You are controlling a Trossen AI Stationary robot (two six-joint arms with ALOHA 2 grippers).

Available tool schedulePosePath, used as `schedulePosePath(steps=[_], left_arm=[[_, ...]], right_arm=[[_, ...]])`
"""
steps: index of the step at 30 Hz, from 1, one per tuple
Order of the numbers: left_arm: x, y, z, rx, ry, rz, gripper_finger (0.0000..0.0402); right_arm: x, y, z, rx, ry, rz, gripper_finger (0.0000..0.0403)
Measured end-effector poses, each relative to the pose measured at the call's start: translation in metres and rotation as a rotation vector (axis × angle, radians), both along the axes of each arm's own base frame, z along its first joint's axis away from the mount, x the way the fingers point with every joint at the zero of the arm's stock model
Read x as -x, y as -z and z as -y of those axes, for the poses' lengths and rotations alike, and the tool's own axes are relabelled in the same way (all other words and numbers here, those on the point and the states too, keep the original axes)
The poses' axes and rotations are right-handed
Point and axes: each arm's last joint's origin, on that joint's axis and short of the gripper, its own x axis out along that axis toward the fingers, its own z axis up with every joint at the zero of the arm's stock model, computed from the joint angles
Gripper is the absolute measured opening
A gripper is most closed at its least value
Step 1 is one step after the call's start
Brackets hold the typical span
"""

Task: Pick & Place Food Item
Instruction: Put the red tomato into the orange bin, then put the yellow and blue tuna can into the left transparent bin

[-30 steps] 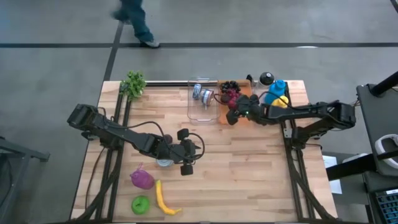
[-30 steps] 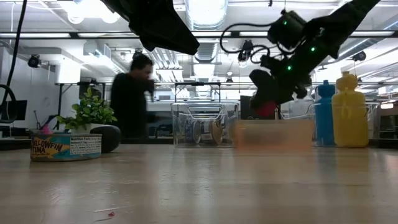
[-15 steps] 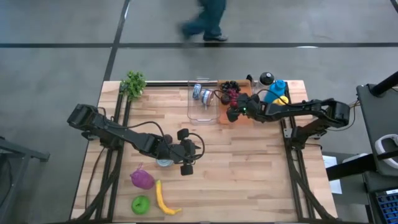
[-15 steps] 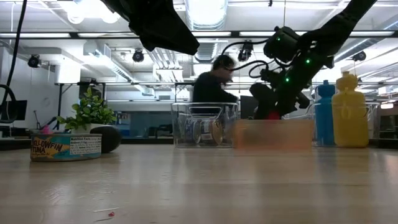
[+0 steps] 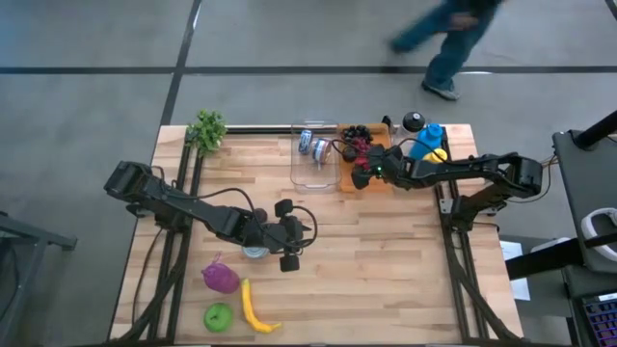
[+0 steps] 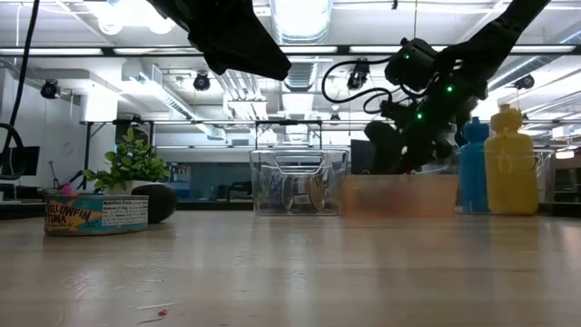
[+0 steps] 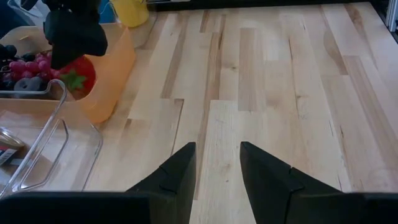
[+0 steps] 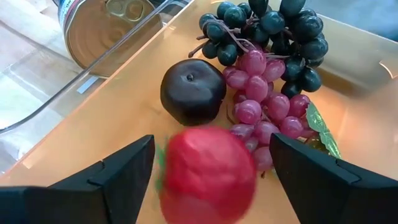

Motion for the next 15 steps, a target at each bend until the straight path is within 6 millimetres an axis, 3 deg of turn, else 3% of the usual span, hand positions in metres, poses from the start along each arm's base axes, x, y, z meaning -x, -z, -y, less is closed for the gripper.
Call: schedulePosePath(steps=[8,15], left_arm=[[0.000,0.000,0.000,0.000,0.000,0.000,0.0129],[0.000,0.000,0.000,0.000,0.000,0.000,0.0129]], right_arm=[[0.000,-0.002,0.000,0.005,-0.003,0.003,0.0344],[0.004,-0.022,-0.004,0.040,-0.018,0.070,0.0354]])
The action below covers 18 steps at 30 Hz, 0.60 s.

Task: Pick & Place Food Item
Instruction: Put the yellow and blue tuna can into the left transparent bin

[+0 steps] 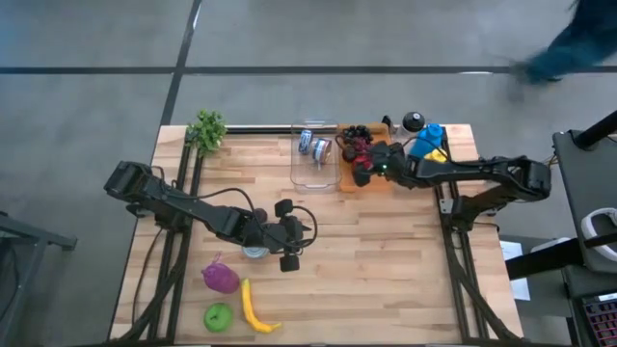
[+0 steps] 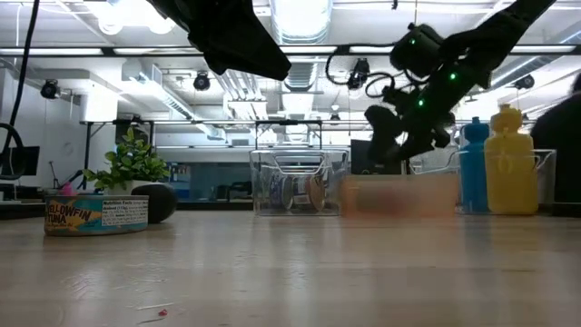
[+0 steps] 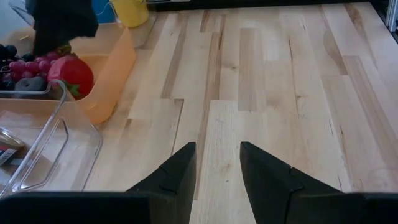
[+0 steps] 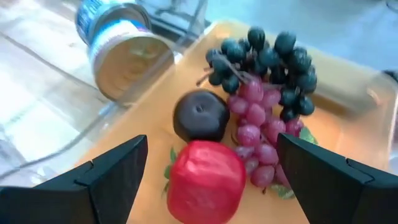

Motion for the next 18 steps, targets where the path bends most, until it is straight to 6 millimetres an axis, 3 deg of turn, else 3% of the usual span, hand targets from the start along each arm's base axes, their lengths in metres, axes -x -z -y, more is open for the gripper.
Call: schedulePosePath(steps=[10,18], left_arm=[[0.000,0.000,0.000,0.000,0.000,0.000,0.0129],[0.000,0.000,0.000,0.000,0.000,0.000,0.0129]], right_arm=[[0.009,-0.041,-0.034,0.102,-0.165,0.103,0.0340],[0.008,-0.052,-0.070,0.138,-0.342,0.131,0.0329]])
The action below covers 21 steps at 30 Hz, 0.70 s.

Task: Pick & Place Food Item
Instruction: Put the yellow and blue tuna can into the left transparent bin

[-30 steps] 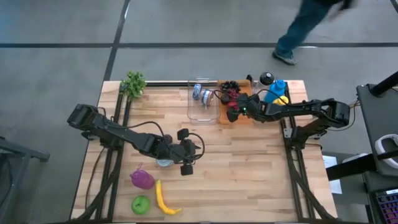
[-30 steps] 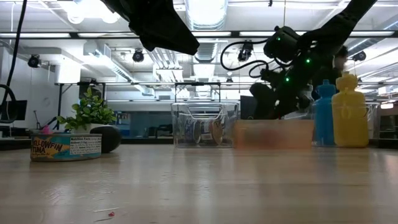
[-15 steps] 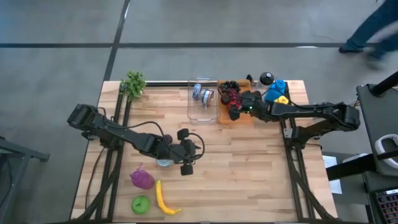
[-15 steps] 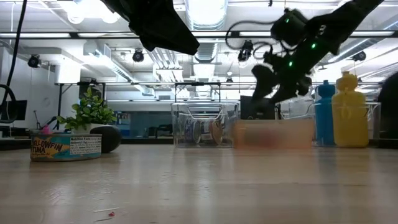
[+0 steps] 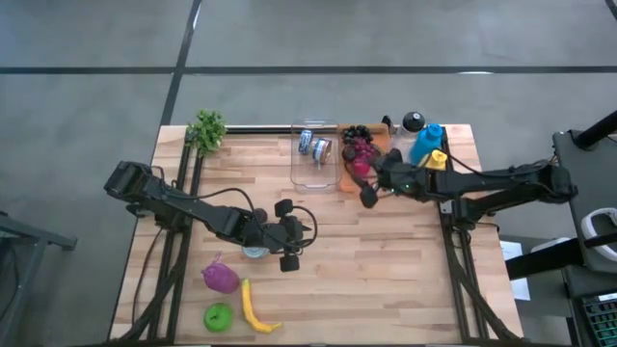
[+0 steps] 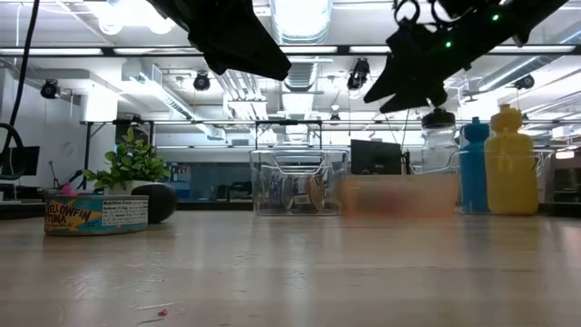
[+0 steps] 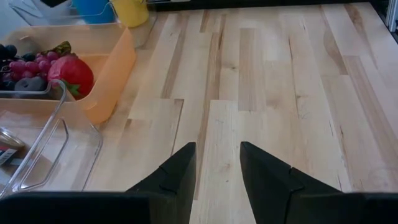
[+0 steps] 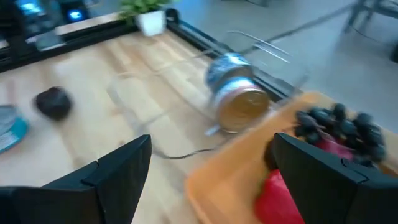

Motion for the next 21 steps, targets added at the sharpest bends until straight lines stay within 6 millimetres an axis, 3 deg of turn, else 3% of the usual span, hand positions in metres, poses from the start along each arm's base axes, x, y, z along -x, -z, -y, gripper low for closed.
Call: schedulePosePath(steps=[8,15,21], left_arm=[[0.000,0.000,0.000,0.000,0.000,0.000,0.0129],[0.000,0.001,-0.001,-0.003,-0.001,-0.007,0.0129],[0.011,0.010,0.000,0.011,-0.025,-0.144,0.0123]], right_arm=[[-0.003,-0.003,-0.021,0.027,-0.109,0.005,0.0339],[-0.003,-0.003,-0.023,0.027,-0.119,0.008,0.0349],[-0.004,-0.002,-0.023,0.025,-0.118,0.001,0.0345]])
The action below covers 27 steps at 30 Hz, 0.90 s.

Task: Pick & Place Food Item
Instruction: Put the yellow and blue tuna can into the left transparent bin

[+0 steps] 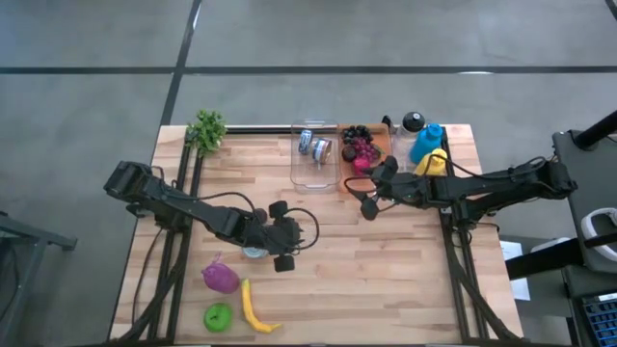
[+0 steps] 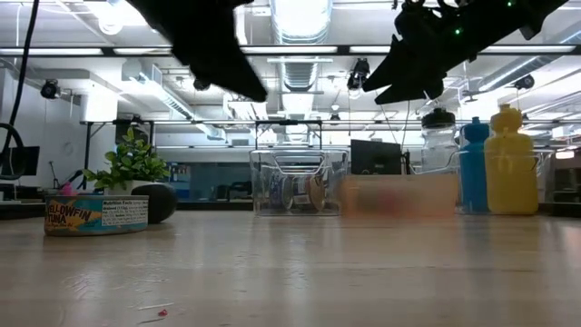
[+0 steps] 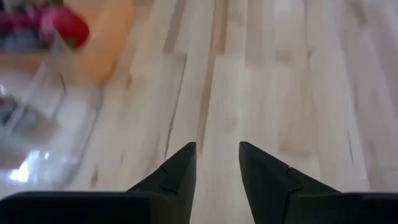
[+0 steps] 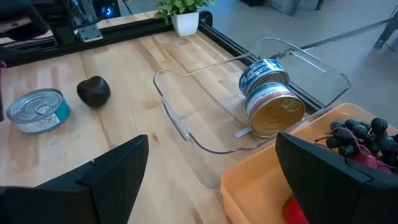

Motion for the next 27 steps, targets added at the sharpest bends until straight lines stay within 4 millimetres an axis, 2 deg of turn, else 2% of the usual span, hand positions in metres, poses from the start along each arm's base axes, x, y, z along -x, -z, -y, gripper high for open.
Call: schedulePosePath(steps=[7,12,18,22,27], left_arm=[[0.015,0.010,-0.004,0.020,-0.087,-0.167,0.0120],[0.021,0.014,-0.005,0.048,-0.153,-0.218,0.0120],[0.023,0.015,0.001,0.219,-0.159,-0.261,0.0120],[0.029,0.019,0.001,0.217,-0.168,-0.321,0.0120],[0.042,0.030,-0.004,0.251,-0.286,-0.425,0.0120]], right_arm=[[-0.001,0.001,0.000,0.002,0.000,-0.003,0.0333],[-0.001,0.001,0.000,0.007,-0.002,-0.007,0.0329],[-0.001,0.001,0.000,0.008,-0.003,-0.009,0.0338],[-0.001,0.001,0.000,0.008,-0.003,-0.009,0.0344],[-0.001,0.001,0.000,0.008,-0.002,-0.009,0.0350]])
